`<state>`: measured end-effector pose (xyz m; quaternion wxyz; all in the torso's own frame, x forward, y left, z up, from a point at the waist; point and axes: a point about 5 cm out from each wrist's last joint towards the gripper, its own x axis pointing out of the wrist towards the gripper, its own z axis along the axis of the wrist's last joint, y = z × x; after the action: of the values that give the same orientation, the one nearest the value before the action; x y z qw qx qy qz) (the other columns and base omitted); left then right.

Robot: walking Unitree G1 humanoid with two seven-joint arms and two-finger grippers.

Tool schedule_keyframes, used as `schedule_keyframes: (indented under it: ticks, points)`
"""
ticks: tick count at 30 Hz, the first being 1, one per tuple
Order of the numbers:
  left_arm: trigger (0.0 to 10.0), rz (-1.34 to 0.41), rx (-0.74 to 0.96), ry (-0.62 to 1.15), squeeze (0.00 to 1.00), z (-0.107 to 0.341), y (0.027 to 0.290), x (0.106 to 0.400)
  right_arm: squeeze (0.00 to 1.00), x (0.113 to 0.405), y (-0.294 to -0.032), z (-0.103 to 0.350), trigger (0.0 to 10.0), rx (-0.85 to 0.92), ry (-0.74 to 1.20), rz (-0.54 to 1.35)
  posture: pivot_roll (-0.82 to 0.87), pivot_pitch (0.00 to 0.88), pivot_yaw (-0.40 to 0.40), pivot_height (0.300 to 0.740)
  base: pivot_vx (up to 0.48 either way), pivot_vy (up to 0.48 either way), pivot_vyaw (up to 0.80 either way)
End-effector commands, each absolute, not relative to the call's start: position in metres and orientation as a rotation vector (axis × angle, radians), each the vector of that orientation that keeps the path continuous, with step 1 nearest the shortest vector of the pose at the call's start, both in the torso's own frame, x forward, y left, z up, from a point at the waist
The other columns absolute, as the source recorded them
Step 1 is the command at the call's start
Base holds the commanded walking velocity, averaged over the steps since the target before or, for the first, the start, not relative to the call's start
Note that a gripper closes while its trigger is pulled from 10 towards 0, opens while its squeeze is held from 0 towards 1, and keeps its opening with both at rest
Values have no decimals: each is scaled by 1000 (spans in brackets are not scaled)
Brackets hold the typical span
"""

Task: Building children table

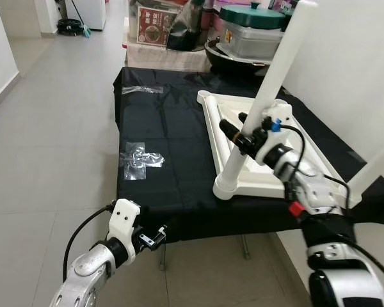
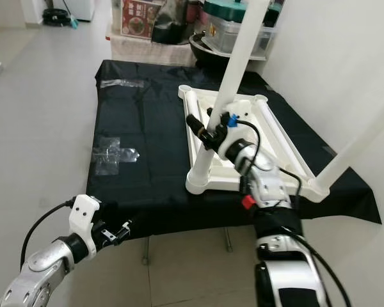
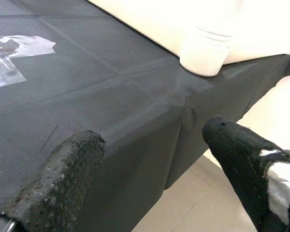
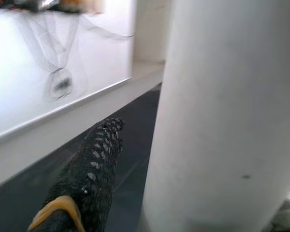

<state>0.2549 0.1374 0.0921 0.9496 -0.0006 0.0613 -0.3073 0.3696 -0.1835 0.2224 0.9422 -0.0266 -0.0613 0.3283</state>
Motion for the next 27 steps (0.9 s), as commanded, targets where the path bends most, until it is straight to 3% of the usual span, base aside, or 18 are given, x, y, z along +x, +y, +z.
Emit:
schedule_keyframes:
  ticks: [1,5,6,7,10,12,14,16,20,23,24,26,27]
  points:
    - [10000,-636,-3,139,0,90,135,254,0,369,-176,221,10000,-54,-105,765,62,0,-164,740,0,0,0]
    - [10000,-636,-1,139,0,91,135,255,0,371,-179,221,10000,-57,-91,813,65,0,-165,740,0,0,0]
    - [10000,-636,0,139,0,91,135,255,0,373,-179,221,3098,-58,-100,802,66,0,-166,740,0,0,0]
    - [10000,-634,0,140,0,90,135,254,0,378,-182,219,0,-81,-87,721,68,0,-166,740,0,0,0]
    - [10000,-632,0,141,0,90,136,254,0,387,-187,214,0,-134,-57,560,66,0,-165,740,0,0,0]
    - [10000,-631,0,141,0,90,136,254,0,396,-203,204,0,-115,12,226,62,0,-163,740,0,0,0]
    - [10000,-631,0,141,0,90,136,254,0,396,-203,204,0,-115,12,226,62,0,-163,740,0,0,0]
    - [10000,-633,-2,142,0,90,135,254,0,392,-229,191,0,-12,23,-218,61,0,-162,740,0,0,0]
    - [10000,-636,-3,143,0,90,134,253,0,380,-225,175,0,27,32,-370,59,0,-159,740,0,0,0]
    - [10000,-638,-3,144,0,90,134,253,0,375,-214,168,0,27,51,-360,59,0,-159,740,0,0,0]
    - [10000,-640,-3,148,0,89,134,253,0,372,-171,157,10000,8,79,-156,53,0,-157,740,0,0,0]
    - [10000,-641,-3,150,0,89,133,253,0,371,-157,156,10000,-1,81,-84,53,0,-157,740,0,0,0]
    - [10000,-641,-4,150,0,89,133,253,702,372,-152,163,10000,18,35,-39,52,0,-158,740,0,0,0]
